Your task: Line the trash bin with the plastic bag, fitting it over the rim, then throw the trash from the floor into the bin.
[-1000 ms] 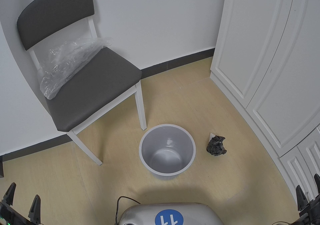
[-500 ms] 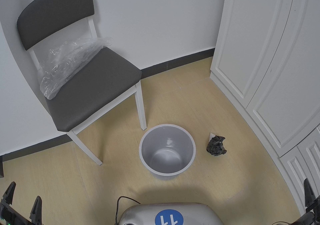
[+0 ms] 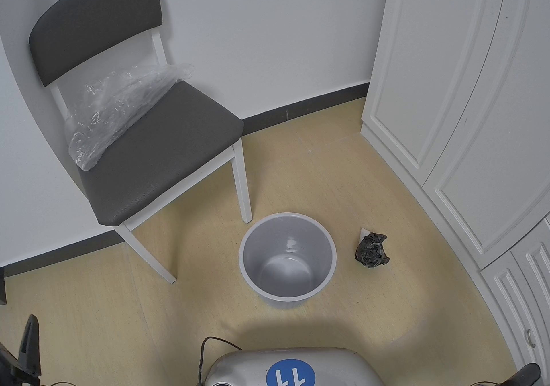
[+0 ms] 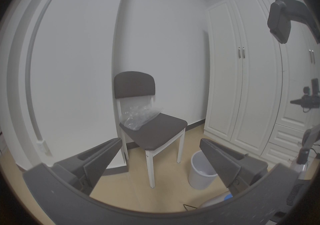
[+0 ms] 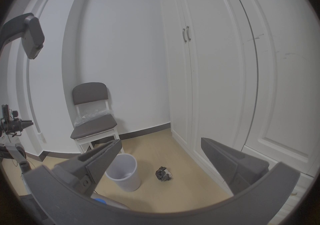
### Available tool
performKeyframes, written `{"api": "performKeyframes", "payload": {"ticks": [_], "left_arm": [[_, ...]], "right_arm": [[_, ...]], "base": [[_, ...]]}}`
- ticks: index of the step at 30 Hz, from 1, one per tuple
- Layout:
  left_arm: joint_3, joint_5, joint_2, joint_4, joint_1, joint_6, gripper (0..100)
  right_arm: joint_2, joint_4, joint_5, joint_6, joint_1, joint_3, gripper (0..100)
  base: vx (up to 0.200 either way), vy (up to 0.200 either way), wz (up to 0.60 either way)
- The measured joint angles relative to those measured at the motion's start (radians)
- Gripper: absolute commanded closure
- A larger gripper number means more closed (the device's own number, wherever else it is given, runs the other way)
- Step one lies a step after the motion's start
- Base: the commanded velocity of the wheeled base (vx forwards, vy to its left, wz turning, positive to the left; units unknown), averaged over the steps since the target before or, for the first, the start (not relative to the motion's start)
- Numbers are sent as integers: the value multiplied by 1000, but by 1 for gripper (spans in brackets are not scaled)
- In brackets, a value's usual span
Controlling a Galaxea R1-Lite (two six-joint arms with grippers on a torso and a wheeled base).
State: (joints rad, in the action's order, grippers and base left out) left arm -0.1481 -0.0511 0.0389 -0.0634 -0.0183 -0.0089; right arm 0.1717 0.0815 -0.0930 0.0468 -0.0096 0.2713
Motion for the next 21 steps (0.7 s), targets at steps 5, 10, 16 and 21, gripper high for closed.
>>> {"api": "performKeyframes", "payload": {"ticks": [5, 10, 16, 21], "left_arm": [[-91, -10, 121, 19, -17, 65, 0], [-182, -13, 320, -1, -32, 122, 0], [-285, 1, 600, -106, -47, 229, 0], [-355, 82, 832, -214, -57, 346, 0]], "right_arm": [[142, 88, 0, -9, -1, 76, 0], [296, 172, 14, -5, 1, 156, 0], [477, 226, 104, 38, 47, 272, 0], [597, 251, 280, 83, 198, 344, 0]], "base": [[0, 0, 0], [0, 0, 0], [0, 0, 0], [0, 0, 0]]}}
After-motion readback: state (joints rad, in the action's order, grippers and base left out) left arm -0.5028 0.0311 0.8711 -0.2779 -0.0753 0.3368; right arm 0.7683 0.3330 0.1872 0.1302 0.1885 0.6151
